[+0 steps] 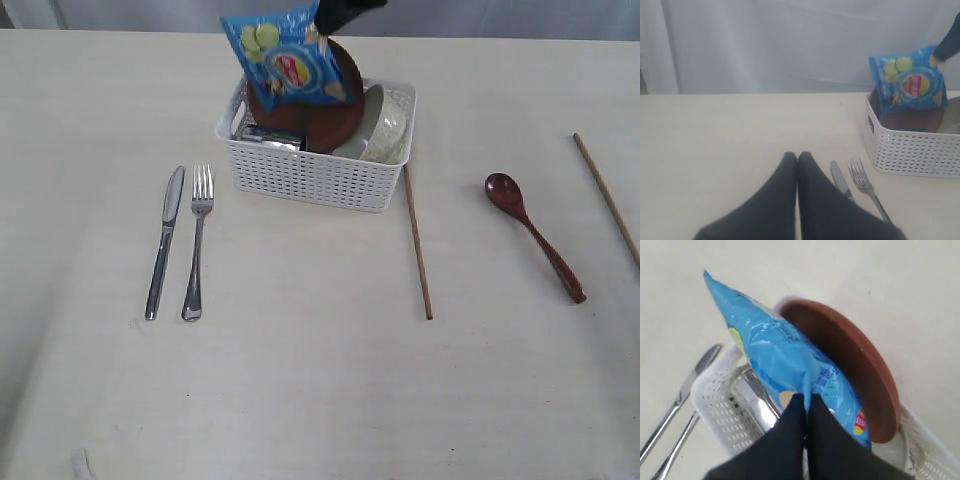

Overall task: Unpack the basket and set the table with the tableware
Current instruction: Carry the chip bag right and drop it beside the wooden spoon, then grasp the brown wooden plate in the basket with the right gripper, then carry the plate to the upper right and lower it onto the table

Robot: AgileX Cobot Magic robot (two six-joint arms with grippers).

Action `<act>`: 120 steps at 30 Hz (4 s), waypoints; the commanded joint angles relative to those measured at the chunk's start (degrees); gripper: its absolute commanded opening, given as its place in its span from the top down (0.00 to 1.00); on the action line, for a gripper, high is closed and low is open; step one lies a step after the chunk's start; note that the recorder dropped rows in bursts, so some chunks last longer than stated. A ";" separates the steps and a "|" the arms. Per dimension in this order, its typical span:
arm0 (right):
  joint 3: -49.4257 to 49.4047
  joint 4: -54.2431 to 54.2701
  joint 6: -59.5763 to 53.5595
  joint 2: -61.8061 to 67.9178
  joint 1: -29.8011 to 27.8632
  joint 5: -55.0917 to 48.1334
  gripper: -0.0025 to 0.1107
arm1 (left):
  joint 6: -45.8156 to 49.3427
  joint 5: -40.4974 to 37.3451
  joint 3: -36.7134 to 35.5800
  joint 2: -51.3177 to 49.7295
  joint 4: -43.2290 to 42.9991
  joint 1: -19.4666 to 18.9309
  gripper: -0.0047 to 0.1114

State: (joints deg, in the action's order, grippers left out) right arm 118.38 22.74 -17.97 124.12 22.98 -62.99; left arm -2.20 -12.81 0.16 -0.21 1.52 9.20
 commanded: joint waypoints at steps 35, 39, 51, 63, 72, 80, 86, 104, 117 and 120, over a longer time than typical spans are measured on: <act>-29.92 1.44 12.63 -7.04 -42.72 -6.97 0.42 | 0.02 0.61 -0.16 0.21 0.27 0.06 0.96; -25.64 1.32 12.63 -8.25 -42.72 -6.97 0.46 | 0.02 0.61 -0.16 0.21 0.27 0.06 0.96; -10.47 18.35 4.43 -15.57 -39.59 -6.97 0.54 | 0.02 0.61 -0.16 0.21 0.27 0.06 0.96; -8.70 13.20 -5.69 -9.46 -12.38 -2.67 0.54 | 0.02 0.61 -0.16 0.21 0.02 0.06 0.96; 5.12 6.72 -7.57 5.74 -3.45 -3.09 0.39 | 0.02 0.61 -0.16 0.21 0.02 0.06 0.96; 13.61 2.00 -7.73 14.18 -3.54 -1.23 0.39 | 0.02 0.61 -0.16 0.21 0.02 0.06 0.96; 13.75 1.85 -16.23 15.05 -3.54 0.43 0.94 | 0.02 0.61 -0.16 0.21 0.02 0.06 0.96; 15.59 -11.53 -11.87 -1.64 -6.59 4.16 0.98 | 0.02 0.61 -0.16 0.21 0.02 0.06 0.96; 7.11 8.23 2.99 -0.06 -32.09 2.45 0.98 | 0.02 0.61 -0.16 0.21 0.16 0.06 0.96; 4.23 15.59 0.52 6.20 -34.02 3.12 0.98 | 0.02 0.61 -0.16 0.21 0.16 0.06 0.96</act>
State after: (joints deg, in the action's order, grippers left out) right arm 124.12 31.73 -15.67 126.36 -10.08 -61.21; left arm -2.20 -12.81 0.16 -0.21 1.52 9.20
